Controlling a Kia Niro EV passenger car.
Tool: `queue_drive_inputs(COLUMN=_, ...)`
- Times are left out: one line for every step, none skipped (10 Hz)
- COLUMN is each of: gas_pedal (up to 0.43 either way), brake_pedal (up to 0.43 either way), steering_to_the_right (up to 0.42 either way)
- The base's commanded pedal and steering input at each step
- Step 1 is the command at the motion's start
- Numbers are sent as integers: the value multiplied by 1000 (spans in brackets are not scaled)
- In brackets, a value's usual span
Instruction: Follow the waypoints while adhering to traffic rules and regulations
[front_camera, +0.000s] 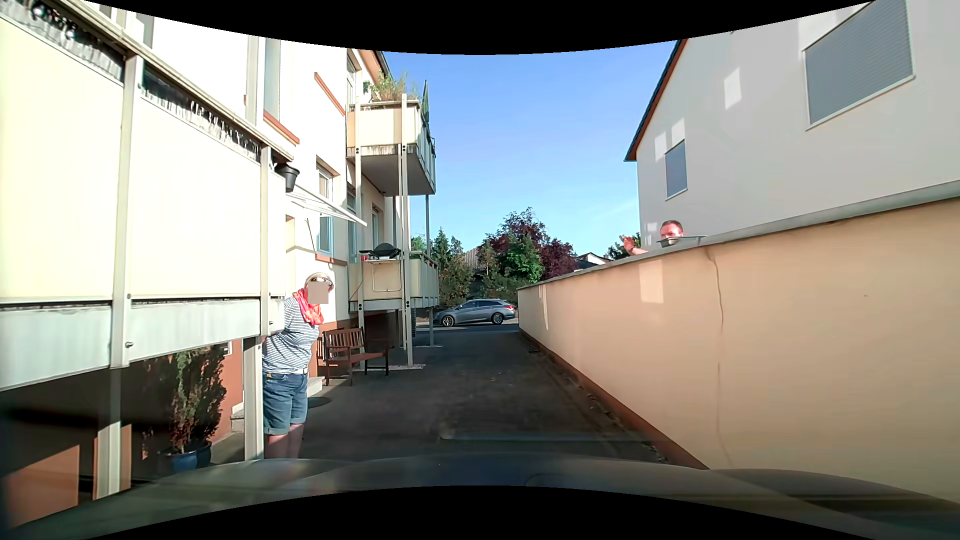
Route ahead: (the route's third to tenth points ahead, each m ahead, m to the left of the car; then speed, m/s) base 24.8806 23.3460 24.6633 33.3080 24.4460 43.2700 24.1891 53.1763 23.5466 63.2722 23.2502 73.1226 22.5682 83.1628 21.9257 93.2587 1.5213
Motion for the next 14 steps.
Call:
queue_drive_inputs(gas_pedal=0, brake_pedal=0, steering_to_the_right=-80)
queue_drive_inputs(gas_pedal=0, brake_pedal=0, steering_to_the_right=-79)
queue_drive_inputs(gas_pedal=0, brake_pedal=0, steering_to_the_right=-73)
queue_drive_inputs(gas_pedal=0, brake_pedal=0, steering_to_the_right=-64)
queue_drive_inputs(gas_pedal=0, brake_pedal=0, steering_to_the_right=-57)
queue_drive_inputs(gas_pedal=0, brake_pedal=0, steering_to_the_right=-57)
queue_drive_inputs(gas_pedal=0, brake_pedal=0, steering_to_the_right=-55)
queue_drive_inputs(gas_pedal=0, brake_pedal=0, steering_to_the_right=-54)
queue_drive_inputs(gas_pedal=0, brake_pedal=0, steering_to_the_right=-54)
queue_drive_inputs(gas_pedal=0, brake_pedal=0, steering_to_the_right=-49)
queue_drive_inputs(gas_pedal=0, brake_pedal=0, steering_to_the_right=-42)
queue_drive_inputs(gas_pedal=0, brake_pedal=0, steering_to_the_right=-33)
queue_drive_inputs(gas_pedal=0, brake_pedal=0, steering_to_the_right=-28)
queue_drive_inputs(gas_pedal=0, brake_pedal=0, steering_to_the_right=-27)
